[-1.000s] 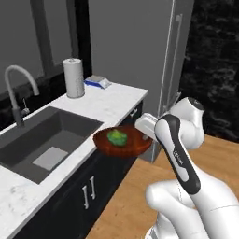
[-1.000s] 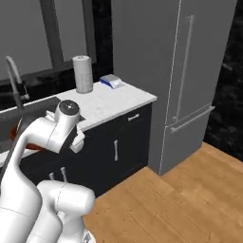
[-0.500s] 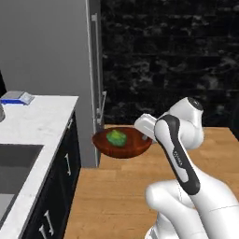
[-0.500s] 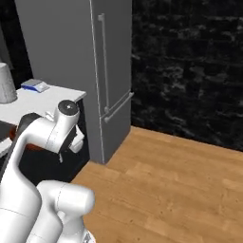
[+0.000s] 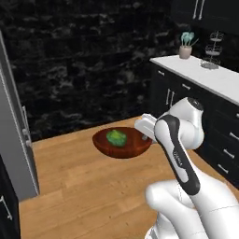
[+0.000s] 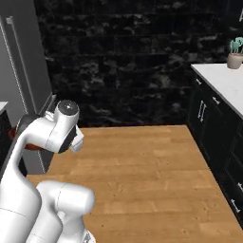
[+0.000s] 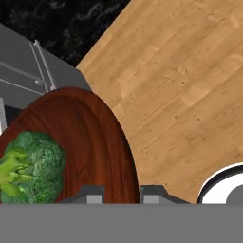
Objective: Pick the broccoli from the sink and place it in the bowl. Then pick the bowl and place it in the microwave. Then close the microwave door and press the start button.
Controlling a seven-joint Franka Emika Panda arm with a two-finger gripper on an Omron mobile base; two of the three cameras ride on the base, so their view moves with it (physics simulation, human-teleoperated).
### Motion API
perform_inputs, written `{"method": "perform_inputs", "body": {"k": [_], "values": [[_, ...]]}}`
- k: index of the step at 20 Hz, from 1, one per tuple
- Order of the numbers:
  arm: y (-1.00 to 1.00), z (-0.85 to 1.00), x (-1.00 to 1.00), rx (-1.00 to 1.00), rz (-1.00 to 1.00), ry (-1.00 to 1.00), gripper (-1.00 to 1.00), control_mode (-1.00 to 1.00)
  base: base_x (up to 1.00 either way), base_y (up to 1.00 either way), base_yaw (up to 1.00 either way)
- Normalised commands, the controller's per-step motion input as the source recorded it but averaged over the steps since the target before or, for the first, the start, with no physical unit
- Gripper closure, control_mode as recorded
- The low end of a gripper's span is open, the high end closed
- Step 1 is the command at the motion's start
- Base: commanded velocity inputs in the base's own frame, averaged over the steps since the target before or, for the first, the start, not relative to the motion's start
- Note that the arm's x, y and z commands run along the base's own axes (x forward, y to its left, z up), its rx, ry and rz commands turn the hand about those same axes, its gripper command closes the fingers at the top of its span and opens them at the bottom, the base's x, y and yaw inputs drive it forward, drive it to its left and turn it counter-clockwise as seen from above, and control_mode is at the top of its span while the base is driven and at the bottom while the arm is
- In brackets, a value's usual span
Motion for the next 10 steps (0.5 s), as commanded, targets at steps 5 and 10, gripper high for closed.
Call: {"method": "perform_inputs", "body": {"k": [5,10], "values": [[0.0,0.0,0.0,0.0,0.0,0.0,1.0,1.0,0.0,-0.19,-0.73],[0.0,0.0,0.0,0.0,0.0,0.0,1.0,1.0,0.0,-0.37,-0.69]]}}
